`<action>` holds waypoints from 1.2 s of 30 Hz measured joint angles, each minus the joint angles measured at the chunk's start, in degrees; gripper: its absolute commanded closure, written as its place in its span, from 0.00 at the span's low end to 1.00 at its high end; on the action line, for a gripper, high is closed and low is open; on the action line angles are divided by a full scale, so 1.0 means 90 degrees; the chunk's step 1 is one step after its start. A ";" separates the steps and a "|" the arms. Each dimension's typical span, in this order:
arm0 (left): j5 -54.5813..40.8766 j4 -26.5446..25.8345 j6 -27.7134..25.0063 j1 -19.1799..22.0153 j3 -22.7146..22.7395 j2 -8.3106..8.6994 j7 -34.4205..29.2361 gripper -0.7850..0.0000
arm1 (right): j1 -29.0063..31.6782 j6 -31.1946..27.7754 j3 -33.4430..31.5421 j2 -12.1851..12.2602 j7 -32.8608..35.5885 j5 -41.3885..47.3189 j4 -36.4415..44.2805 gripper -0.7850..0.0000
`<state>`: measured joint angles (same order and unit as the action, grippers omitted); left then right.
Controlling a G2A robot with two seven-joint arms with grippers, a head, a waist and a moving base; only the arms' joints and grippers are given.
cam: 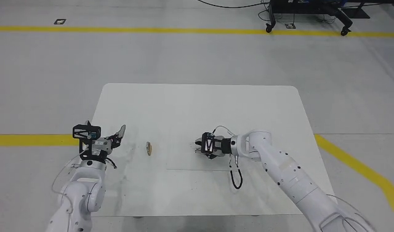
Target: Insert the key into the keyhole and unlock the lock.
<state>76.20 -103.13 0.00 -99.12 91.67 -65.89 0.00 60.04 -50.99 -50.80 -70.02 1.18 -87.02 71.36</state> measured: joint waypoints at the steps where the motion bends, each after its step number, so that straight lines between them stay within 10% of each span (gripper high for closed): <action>1: 0.0000 0.0000 0.0000 0.0000 0.0000 0.0000 0.0000 0.00 | -0.0015 -0.0018 0.0019 -0.0002 0.0026 -0.0009 0.0000 1.00; 27: 0.0043 -0.0042 -0.0039 0.0016 -0.0028 0.0003 0.0031 0.00 | 0.0450 -0.0322 -0.0585 0.0292 -0.0803 -0.0142 0.0627 1.00; 36: 0.2732 -0.0680 -0.0987 0.0622 -0.1535 0.0004 -0.0181 0.00 | 0.0450 -0.0322 -0.0585 0.0292 -0.0803 -0.0142 0.0628 1.00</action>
<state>100.79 -109.25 -8.89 -93.52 77.86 -65.86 -1.63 64.08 -53.89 -56.06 -67.39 -6.05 -88.30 77.01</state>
